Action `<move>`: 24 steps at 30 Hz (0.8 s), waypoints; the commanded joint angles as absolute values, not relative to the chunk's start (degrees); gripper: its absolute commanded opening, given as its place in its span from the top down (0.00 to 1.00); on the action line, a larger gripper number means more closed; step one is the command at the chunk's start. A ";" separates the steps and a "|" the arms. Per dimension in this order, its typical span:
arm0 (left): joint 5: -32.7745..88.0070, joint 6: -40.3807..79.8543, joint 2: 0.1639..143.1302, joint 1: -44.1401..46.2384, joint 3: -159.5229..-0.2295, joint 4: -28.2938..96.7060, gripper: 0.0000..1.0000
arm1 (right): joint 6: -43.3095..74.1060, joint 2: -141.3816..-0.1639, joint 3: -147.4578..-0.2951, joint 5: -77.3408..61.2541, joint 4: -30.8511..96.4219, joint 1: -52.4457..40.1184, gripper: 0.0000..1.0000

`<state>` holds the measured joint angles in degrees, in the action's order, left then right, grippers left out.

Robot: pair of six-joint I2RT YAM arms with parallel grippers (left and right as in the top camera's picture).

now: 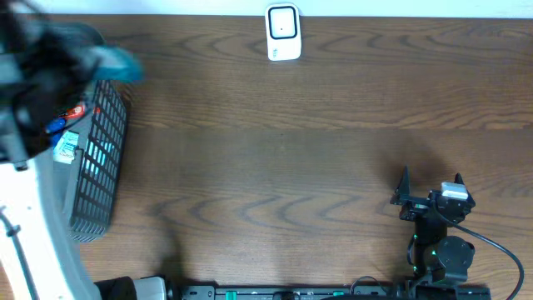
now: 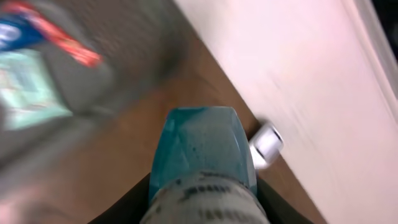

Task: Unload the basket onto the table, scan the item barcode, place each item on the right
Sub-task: 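Carry the bottle to the table near the scanner and release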

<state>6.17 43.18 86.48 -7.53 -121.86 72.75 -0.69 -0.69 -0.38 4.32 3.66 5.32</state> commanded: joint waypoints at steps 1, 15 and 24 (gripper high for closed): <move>7.27 44.97 88.66 1.08 -123.20 70.37 0.57 | -1.34 -0.38 -0.32 4.38 3.88 4.71 0.01; 7.35 50.22 110.59 26.87 -123.17 66.78 0.57 | -1.32 -0.38 -0.32 4.38 3.88 4.71 0.01; 9.02 45.45 122.39 34.92 -123.17 64.20 0.57 | -1.34 -0.38 -0.32 4.38 3.88 4.71 0.01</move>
